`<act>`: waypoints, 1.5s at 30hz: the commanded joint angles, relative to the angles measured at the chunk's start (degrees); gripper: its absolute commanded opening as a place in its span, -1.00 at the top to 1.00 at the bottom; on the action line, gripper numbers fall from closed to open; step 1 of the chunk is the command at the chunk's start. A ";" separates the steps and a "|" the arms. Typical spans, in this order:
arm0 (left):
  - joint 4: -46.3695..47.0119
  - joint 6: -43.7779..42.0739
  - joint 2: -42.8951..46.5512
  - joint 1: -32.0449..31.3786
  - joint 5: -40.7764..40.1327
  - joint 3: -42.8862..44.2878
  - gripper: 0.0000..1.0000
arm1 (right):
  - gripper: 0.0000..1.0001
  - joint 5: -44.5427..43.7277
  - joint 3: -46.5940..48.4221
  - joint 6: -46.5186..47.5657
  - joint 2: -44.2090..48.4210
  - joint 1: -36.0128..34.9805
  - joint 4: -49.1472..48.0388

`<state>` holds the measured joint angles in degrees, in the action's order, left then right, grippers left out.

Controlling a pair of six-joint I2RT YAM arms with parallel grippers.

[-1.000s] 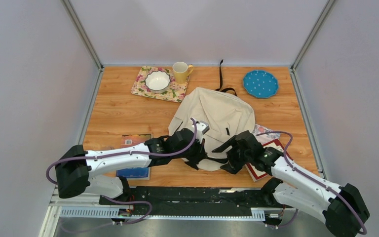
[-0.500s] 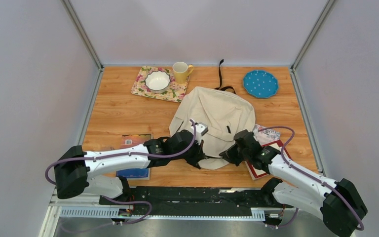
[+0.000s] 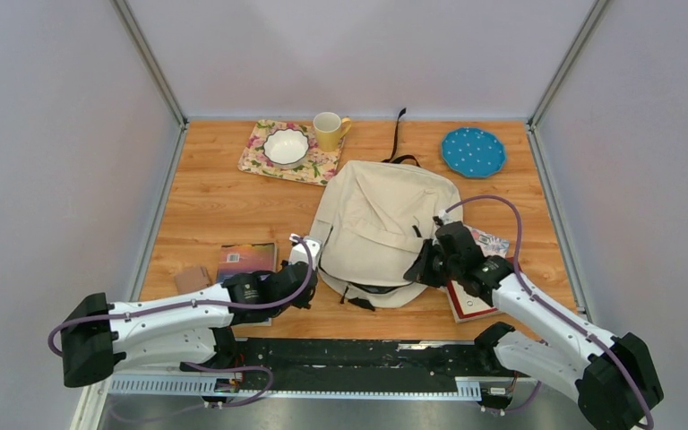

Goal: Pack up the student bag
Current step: Unzip the student bag at the center of the board.

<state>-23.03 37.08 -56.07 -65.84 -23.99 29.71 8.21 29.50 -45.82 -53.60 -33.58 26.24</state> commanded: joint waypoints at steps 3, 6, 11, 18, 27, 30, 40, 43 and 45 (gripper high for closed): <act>-5.81 -2.62 3.60 0.36 -7.06 1.22 1.00 | 1.00 6.29 5.83 21.55 -2.38 0.27 3.02; -1.86 -5.61 4.57 0.36 -1.26 0.17 1.00 | 1.00 5.86 7.94 22.09 -4.66 0.27 5.40; 7.87 -6.66 2.73 0.28 7.71 -0.44 0.22 | 1.00 7.43 7.95 19.46 -3.79 0.27 2.16; 17.66 -10.01 -4.12 0.28 18.45 -0.36 -0.49 | 1.00 8.92 8.21 16.30 -4.67 0.36 1.19; 22.76 -12.65 -12.39 0.28 19.07 0.96 -0.51 | 1.00 11.65 9.26 15.06 -2.56 0.27 0.92; 24.24 -12.82 -13.71 0.36 16.96 1.31 -0.51 | 1.00 11.92 9.09 14.97 -2.03 0.36 1.01; 21.03 -12.29 -12.66 1.07 11.95 1.05 1.00 | 1.00 6.04 8.21 16.47 -2.55 0.27 3.99; 18.12 -12.47 -10.47 1.07 11.33 0.09 1.00 | 1.00 2.08 8.56 16.55 -3.78 0.27 5.05; 16.71 -12.38 -8.27 1.07 10.63 -0.71 1.00 | 1.00 0.24 8.91 16.73 -5.10 0.36 5.49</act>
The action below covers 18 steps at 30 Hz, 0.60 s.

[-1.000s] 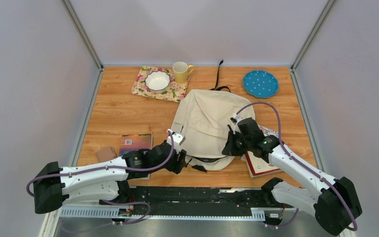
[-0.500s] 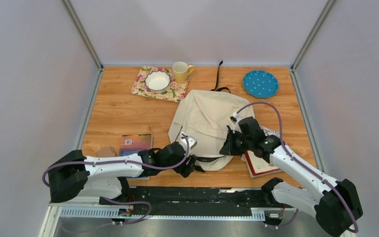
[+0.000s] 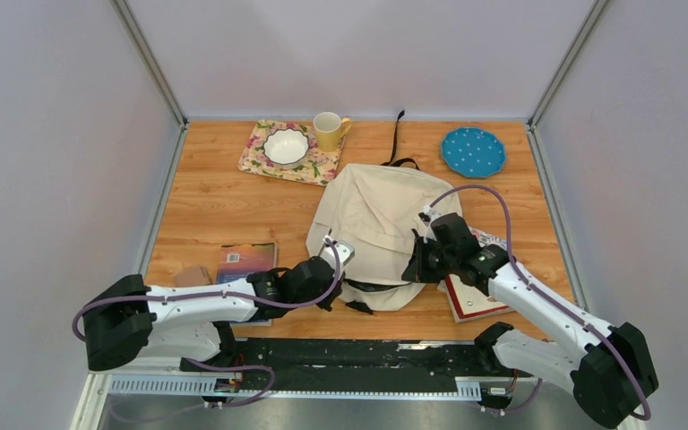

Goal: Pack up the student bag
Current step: Unzip the student bag at the center of the board.

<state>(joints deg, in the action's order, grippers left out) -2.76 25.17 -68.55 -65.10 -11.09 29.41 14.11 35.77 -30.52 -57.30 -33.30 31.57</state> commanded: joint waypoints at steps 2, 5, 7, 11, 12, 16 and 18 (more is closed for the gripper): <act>-6.63 0.76 6.66 0.33 -3.75 -1.63 1.00 | 1.00 -6.90 2.81 1.52 -2.37 0.08 0.07; -11.64 2.07 10.01 0.33 -6.21 -3.56 1.00 | 1.00 -10.14 3.25 2.31 -2.82 0.08 0.42; -15.40 3.30 12.20 0.33 -7.18 -4.62 1.00 | 1.00 -12.17 3.34 3.01 -2.64 0.16 -0.10; -18.94 5.42 15.72 0.24 -6.85 -6.20 1.00 | 1.00 -13.14 3.96 4.59 -2.12 0.60 -2.48; -18.60 5.42 16.43 0.24 -5.79 -6.90 1.00 | 1.00 -13.23 4.22 4.86 -2.64 0.60 -2.83; -12.38 4.54 17.93 -0.20 1.50 -7.61 1.00 | 1.00 -16.91 7.20 5.83 -6.41 0.78 -2.75; -9.99 3.49 16.88 -1.42 4.41 -6.30 1.00 | 1.00 -17.54 8.52 6.09 -7.91 1.30 -3.18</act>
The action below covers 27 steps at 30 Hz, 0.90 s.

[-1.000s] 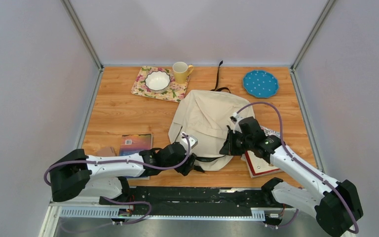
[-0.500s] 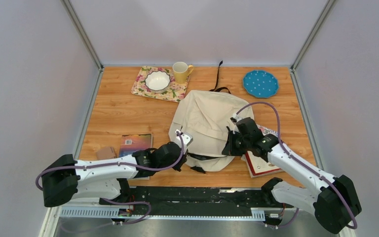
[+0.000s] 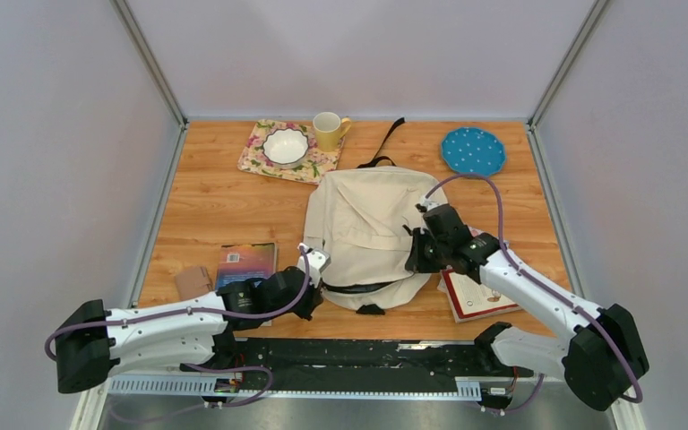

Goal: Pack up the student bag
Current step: Unzip the student bag at the center of the board.

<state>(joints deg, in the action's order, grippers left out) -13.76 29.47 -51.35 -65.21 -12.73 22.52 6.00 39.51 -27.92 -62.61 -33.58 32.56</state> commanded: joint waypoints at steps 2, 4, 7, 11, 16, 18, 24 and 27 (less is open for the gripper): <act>2.41 -1.78 -3.48 -2.20 9.02 1.99 1.00 | 1.00 -11.52 7.06 3.58 -5.41 1.85 -4.00; 3.82 -2.93 -7.33 -3.86 10.62 4.45 1.00 | 1.00 -12.67 9.09 4.02 -6.99 1.94 -1.99; 6.10 -3.46 -11.47 -5.27 12.37 6.82 1.00 | 1.00 -13.30 10.50 3.49 -7.97 2.12 -0.66; 8.39 -3.63 -14.38 -7.90 15.80 9.46 1.00 | 1.00 -12.85 7.61 1.64 -4.55 2.12 -0.65; 10.77 -3.81 -17.72 -8.71 16.87 11.66 1.00 | 1.00 -12.25 6.90 2.34 -3.83 2.82 -3.01; 10.95 -4.07 -18.69 -8.71 15.20 12.89 1.00 | 1.00 -9.26 8.30 3.48 -5.76 2.91 -4.34; 11.12 -4.25 -24.05 -8.62 10.80 17.72 1.00 | 0.30 -6.97 19.10 7.09 -18.15 5.27 -0.49; 12.95 -3.02 -26.60 -8.53 10.18 19.13 1.00 | -0.46 -6.97 18.95 5.52 -16.51 7.91 4.44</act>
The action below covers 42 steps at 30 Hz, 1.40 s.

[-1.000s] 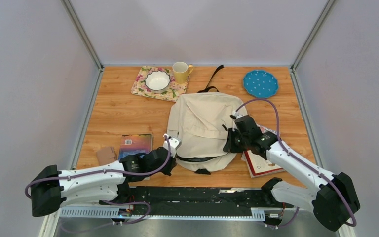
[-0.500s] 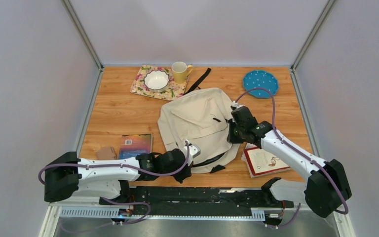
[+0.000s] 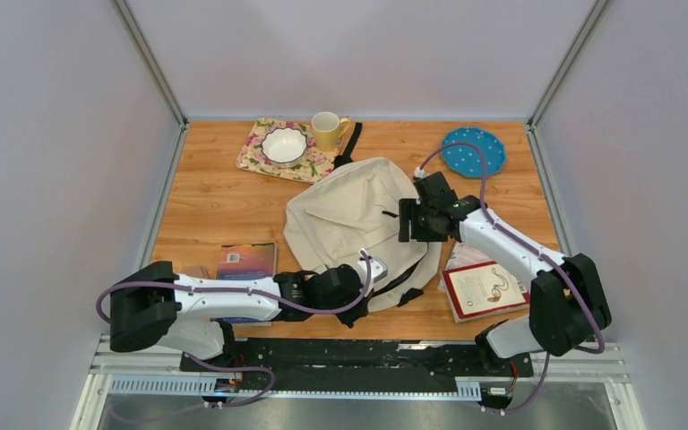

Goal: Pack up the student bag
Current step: Unzip the student bag at the center of the board.

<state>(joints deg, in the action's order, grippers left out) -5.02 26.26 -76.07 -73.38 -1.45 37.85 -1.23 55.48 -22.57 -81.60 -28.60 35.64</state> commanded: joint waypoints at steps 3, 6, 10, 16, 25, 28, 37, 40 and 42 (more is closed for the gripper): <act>4.66 0.72 -3.64 -0.36 -1.62 5.57 1.00 | -0.67 0.09 -1.93 -2.38 11.35 5.30 3.20; 6.40 0.63 -4.43 -0.01 -1.80 5.83 1.00 | -0.69 2.90 -5.20 -7.65 20.76 6.01 6.02; 6.60 0.81 -5.31 1.23 -0.48 6.80 1.00 | -0.75 3.70 -11.25 -17.65 31.48 6.01 8.92; 7.48 -0.24 -4.87 1.40 0.40 7.15 1.00 | -0.84 13.28 -18.83 -29.10 39.41 4.78 4.88; 8.36 -0.86 -3.65 1.32 2.25 7.16 1.00 | -0.86 15.92 -23.32 -37.19 34.94 4.17 -5.66; 7.83 -0.86 -3.47 1.40 2.51 7.42 1.00 | -0.86 13.11 -22.96 -40.44 33.26 3.91 -6.20; 6.51 -0.24 -3.47 1.49 1.81 8.56 1.00 | -0.75 9.40 -26.12 -42.92 36.16 3.73 -9.88; 6.16 -0.42 -2.86 1.40 1.54 8.04 1.00 | -0.72 12.74 -28.49 -43.87 35.20 3.73 -12.60; 6.42 -0.51 -2.33 1.49 1.54 7.51 1.00 | -0.72 15.47 -29.38 -45.37 34.32 3.38 -15.24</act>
<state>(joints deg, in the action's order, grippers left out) -0.91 26.46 -81.21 -71.90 -0.47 44.01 10.39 28.10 -64.95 -46.26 -24.58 27.22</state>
